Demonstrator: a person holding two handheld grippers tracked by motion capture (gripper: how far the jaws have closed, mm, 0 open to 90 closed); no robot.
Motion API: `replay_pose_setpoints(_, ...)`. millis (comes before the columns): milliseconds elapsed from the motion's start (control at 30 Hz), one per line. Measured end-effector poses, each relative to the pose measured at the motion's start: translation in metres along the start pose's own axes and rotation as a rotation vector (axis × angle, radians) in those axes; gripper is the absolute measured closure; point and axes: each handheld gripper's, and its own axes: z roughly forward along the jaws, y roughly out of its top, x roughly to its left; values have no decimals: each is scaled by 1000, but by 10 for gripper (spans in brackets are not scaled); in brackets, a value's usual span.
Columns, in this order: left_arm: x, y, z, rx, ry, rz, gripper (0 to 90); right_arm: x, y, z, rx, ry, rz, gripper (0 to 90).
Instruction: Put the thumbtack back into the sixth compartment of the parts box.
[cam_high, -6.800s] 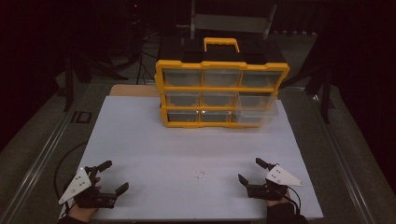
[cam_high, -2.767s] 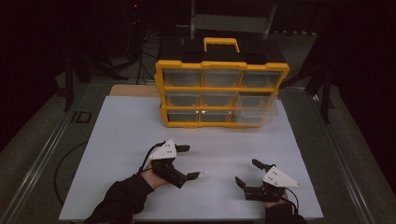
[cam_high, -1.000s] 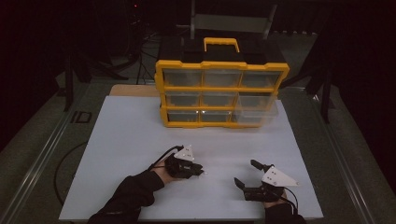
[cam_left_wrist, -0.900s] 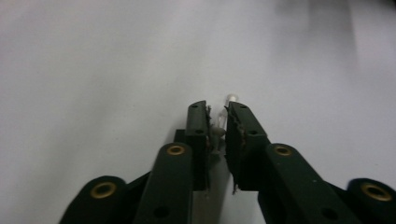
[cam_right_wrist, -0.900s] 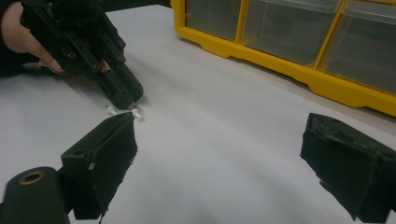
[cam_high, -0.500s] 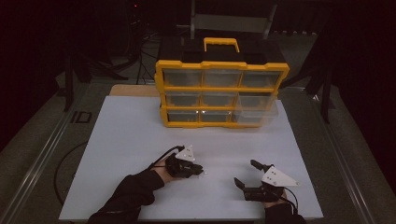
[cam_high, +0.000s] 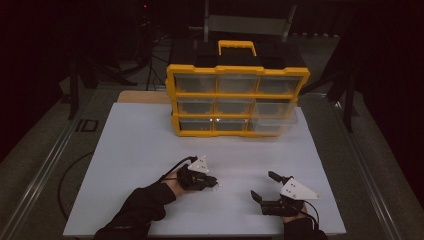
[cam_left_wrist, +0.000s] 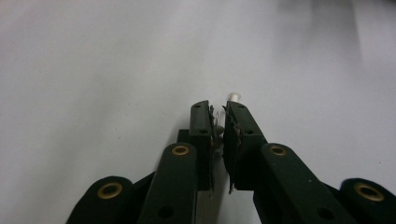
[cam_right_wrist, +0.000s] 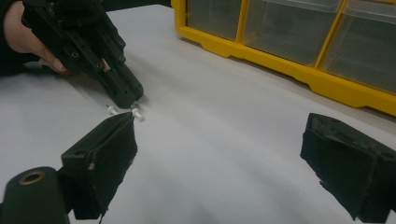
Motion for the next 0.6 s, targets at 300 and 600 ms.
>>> replay_pose_setpoints(300, 2, 0, -1, -3, 11, -22, 831, 0, 0, 0, 1, 0, 0, 100)
replay_pose_setpoints(600, 2, 6, -7, -6, 7, -22, 831, 0, 0, 0, 0, -1, -2, 100)
